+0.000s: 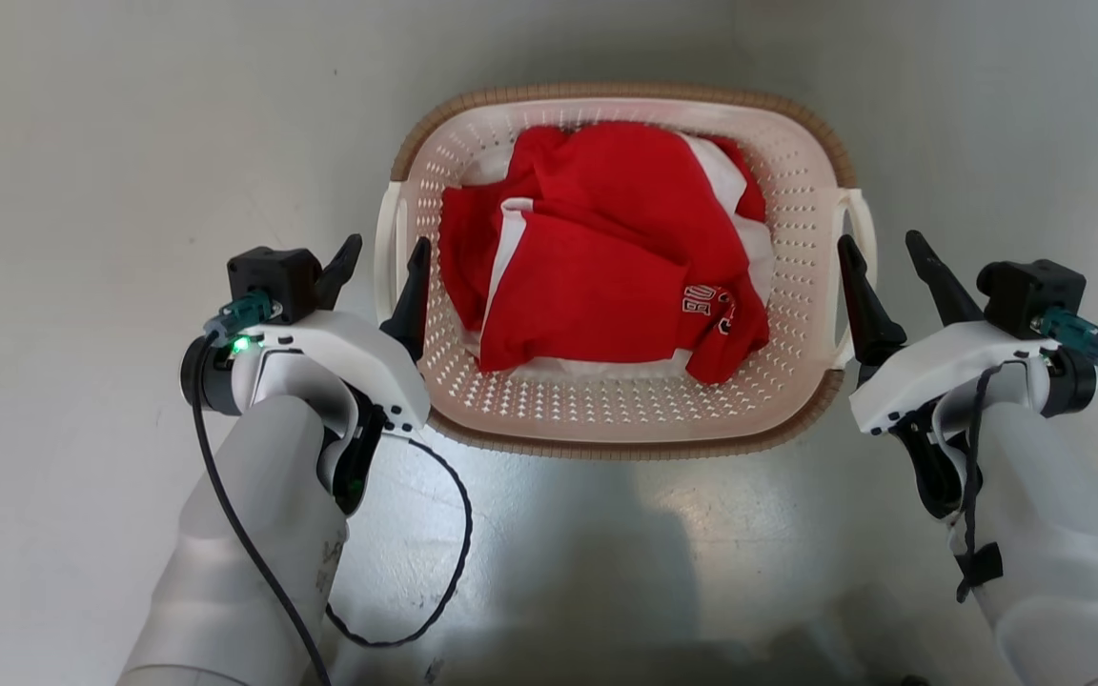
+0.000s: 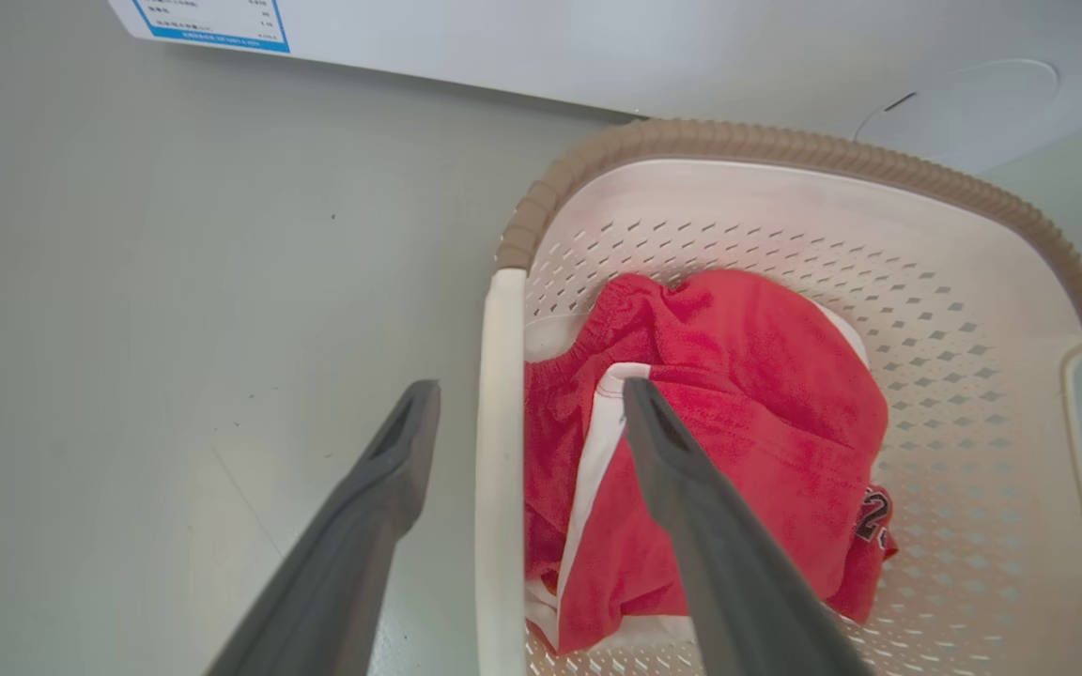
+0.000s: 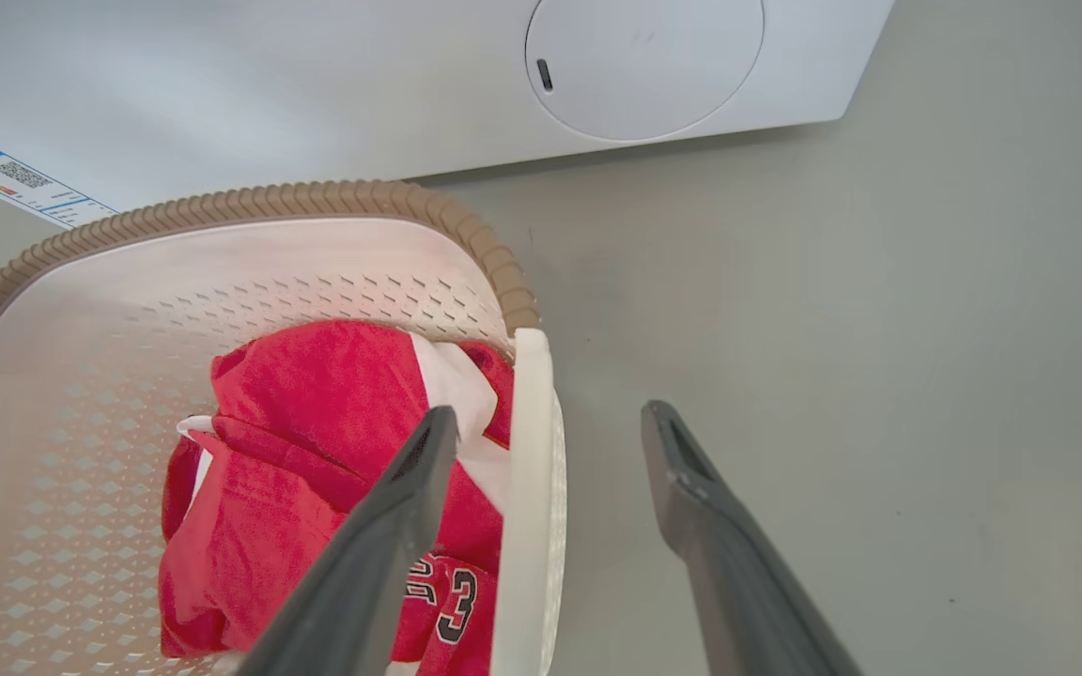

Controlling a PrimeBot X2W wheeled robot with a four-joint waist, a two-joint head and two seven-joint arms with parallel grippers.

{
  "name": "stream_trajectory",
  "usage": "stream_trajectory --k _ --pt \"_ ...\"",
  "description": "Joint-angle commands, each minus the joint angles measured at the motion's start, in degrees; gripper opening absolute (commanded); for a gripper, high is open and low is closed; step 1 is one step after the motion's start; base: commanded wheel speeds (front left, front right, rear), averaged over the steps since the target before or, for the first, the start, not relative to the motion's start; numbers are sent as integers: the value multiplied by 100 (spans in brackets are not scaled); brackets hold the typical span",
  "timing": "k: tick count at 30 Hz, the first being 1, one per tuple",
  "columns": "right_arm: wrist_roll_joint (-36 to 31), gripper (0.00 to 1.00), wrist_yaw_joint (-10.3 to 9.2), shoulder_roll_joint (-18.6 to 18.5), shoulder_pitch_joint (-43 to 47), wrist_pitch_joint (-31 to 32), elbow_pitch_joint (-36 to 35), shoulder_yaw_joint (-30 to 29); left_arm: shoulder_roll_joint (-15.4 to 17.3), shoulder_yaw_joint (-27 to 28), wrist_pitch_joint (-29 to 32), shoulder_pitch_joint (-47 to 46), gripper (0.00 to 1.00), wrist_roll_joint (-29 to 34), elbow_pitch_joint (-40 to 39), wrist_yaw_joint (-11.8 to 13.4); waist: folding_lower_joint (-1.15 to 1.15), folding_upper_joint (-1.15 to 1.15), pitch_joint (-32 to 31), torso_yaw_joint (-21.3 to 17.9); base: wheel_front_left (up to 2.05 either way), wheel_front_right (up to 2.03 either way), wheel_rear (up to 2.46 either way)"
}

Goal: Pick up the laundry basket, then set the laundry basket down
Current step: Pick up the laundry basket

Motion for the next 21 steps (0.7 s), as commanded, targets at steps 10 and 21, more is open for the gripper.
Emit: stream_trajectory --k 10,21 --pt "370 100 0 -25 -297 -54 458 736 114 -148 -35 -347 100 -252 309 -32 0 0 541 37 0 0 0" --pt "681 42 0 -82 -585 -54 559 1107 114 -436 -35 -629 100 -474 614 -32 0 0 755 5 0 0 0"
